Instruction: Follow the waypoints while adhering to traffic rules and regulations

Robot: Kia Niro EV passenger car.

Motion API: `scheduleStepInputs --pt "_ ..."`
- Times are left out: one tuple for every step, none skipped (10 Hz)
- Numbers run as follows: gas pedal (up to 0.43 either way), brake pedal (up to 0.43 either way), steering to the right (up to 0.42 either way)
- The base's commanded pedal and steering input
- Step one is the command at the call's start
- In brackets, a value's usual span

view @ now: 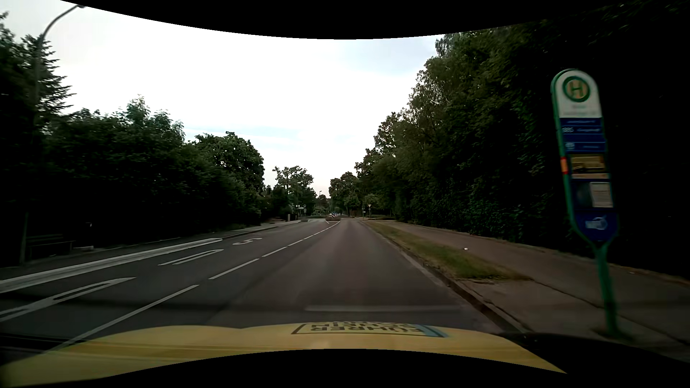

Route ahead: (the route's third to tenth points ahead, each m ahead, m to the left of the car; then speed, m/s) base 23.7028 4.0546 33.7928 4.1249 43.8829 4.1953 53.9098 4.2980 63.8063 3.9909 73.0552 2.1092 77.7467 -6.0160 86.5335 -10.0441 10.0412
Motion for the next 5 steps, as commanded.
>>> scheduleStepInputs --pt "0.067 0.0 -0.004" --pt "0.067 0.0 -0.004" --pt "0.079 0.0 -0.004" --pt "0.079 0.0 -0.004" --pt "0.079 0.0 -0.004"
